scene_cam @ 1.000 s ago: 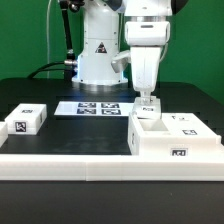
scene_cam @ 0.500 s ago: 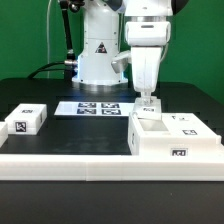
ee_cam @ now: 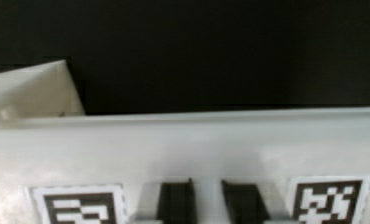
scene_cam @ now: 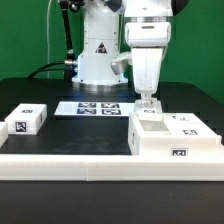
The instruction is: Assemble cabinet
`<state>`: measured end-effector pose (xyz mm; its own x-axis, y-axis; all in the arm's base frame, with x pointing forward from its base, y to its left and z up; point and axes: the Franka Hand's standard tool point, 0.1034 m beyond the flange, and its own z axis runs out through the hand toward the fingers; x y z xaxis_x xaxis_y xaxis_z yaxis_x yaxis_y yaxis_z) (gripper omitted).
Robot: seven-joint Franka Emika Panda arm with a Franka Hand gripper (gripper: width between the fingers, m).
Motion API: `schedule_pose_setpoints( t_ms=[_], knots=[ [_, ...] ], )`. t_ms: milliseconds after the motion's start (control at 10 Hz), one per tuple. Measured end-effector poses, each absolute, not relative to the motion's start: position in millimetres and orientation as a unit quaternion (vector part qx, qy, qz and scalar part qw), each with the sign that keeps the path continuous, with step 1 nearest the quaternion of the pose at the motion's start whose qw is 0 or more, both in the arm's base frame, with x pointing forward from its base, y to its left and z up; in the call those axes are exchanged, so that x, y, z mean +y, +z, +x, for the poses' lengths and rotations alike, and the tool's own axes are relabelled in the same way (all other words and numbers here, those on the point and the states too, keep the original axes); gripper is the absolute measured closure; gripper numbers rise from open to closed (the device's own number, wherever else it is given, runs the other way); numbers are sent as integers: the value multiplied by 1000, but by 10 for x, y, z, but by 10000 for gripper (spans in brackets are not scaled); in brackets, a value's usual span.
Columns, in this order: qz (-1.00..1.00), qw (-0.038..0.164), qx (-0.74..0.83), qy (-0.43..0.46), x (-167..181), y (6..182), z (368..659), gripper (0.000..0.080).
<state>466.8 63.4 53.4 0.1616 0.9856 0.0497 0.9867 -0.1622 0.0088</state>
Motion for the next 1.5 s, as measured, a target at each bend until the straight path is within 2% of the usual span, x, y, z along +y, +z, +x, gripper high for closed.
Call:
schedule_pose_setpoints(
  t_ms=[400, 900, 1500],
  knots=[
    [-742, 4, -669, -34, 611, 525, 4717, 729],
    [-742, 4, -670, -34, 608, 527, 4725, 729],
    [-716, -4, -696, -47, 559, 547, 5060, 729]
  ],
)
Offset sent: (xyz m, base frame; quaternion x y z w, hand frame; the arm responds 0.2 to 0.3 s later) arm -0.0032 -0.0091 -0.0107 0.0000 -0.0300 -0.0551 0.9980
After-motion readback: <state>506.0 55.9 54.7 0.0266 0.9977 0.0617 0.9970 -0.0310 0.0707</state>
